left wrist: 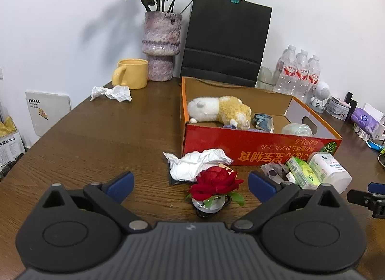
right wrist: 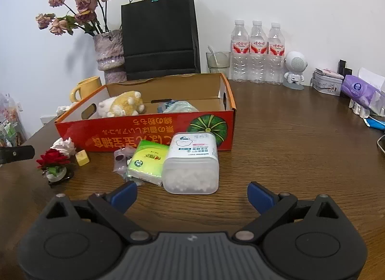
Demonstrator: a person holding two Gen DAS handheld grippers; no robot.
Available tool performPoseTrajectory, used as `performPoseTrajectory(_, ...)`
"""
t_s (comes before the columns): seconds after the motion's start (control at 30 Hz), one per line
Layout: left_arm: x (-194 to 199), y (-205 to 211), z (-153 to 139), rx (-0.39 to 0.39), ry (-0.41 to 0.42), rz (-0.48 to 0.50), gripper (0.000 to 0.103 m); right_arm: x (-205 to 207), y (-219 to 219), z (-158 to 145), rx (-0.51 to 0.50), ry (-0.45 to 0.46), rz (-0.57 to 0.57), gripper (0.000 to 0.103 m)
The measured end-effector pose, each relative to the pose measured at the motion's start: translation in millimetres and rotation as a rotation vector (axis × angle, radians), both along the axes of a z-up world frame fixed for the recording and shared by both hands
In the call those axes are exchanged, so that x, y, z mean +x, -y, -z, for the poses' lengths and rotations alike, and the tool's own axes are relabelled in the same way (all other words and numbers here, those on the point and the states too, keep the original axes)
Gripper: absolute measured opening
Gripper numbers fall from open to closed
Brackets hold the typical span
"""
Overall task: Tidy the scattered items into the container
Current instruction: 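Grasp the red rose with the left tool while the right tool grasps the white container, then place the rose and white container into the box and open both tools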
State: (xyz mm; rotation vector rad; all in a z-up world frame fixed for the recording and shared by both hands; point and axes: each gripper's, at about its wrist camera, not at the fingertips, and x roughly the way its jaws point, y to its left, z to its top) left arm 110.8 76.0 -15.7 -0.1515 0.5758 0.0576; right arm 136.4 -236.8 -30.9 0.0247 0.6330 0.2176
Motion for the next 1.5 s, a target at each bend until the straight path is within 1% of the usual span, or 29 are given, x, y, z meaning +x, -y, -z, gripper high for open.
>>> performPoseTrajectory(0.1,5.3,3.8,3.6,0.005,-0.011,0.009,0.103,3.8,-0.9,2.3,-0.002,-0.003,0.002,0.098)
performPoseTrajectory(0.23,13.5,10.5,10.2,-0.011,-0.025,0.014,0.103,13.8,-3.2,5.6,-0.002,-0.013,0.005,0.098)
performPoseTrajectory(0.3,18.7,13.3,13.3,-0.033,-0.029,0.020,0.100,20.9,-4.8,6.1,-0.007,-0.011,0.013,0.098)
performPoseTrajectory(0.37,24.3,16.4,16.1,-0.049,-0.033,0.025,0.087,28.9,-6.4,6.0,-0.013,-0.001,0.034,0.096)
performPoseTrajectory(0.43,29.1,19.6,18.6,-0.043,-0.042,0.016,0.078,36.5,-9.6,6.4,-0.025,0.007,0.055,0.093)
performPoseTrajectory(0.5,32.8,21.6,21.9,-0.042,-0.048,0.016,0.075,43.7,-12.8,7.7,-0.033,0.004,0.060,0.093)
performPoseTrajectory(0.57,35.7,23.6,25.4,-0.036,-0.056,0.008,0.065,50.5,-16.3,10.7,-0.040,-0.006,0.065,0.092)
performPoseTrajectory(0.63,38.6,24.4,28.8,-0.043,-0.065,0.008,0.057,56.8,-19.4,15.0,-0.046,-0.017,0.071,0.090)
performPoseTrajectory(0.67,39.3,25.1,30.1,-0.037,-0.065,0.005,0.052,60.0,-20.4,17.6,-0.051,-0.026,0.074,0.088)
performPoseTrajectory(0.73,38.6,25.8,30.9,-0.028,-0.054,0.005,0.046,65.1,-21.4,23.0,-0.054,-0.039,0.082,0.083)
performPoseTrajectory(0.77,37.7,25.2,31.0,-0.032,-0.048,0.006,0.041,66.6,-20.6,25.3,-0.043,-0.045,0.077,0.070)
performPoseTrajectory(0.8,36.2,23.9,30.7,-0.040,-0.042,0.008,0.041,67.1,-18.5,26.4,-0.020,-0.051,0.069,0.065)
performPoseTrajectory(0.83,35.3,22.6,30.4,-0.048,-0.040,0.008,0.040,66.2,-16.1,26.3,-0.002,-0.051,0.068,0.065)
performPoseTrajectory(1.1,16.5,18.5,21.9,-0.077,0.011,0.027,0.039,44.2,-6.4,19.9,0.020,0.008,0.077,0.065)
performPoseTrajectory(1.2,7.0,19.4,15.3,-0.094,0.028,0.047,0.039,34.7,-3.1,14.8,0.032,0.026,0.080,0.065)
performPoseTrajectory(1.33,-6.9,20.6,2.2,-0.114,0.071,0.080,0.039,22.1,0.4,7.5,0.049,0.044,0.078,0.065)
performPoseTrajectory(1.5,-11.7,17.4,-16.2,-0.141,0.121,0.100,0.039,9.9,3.6,-5.2,0.066,0.078,0.073,0.065)
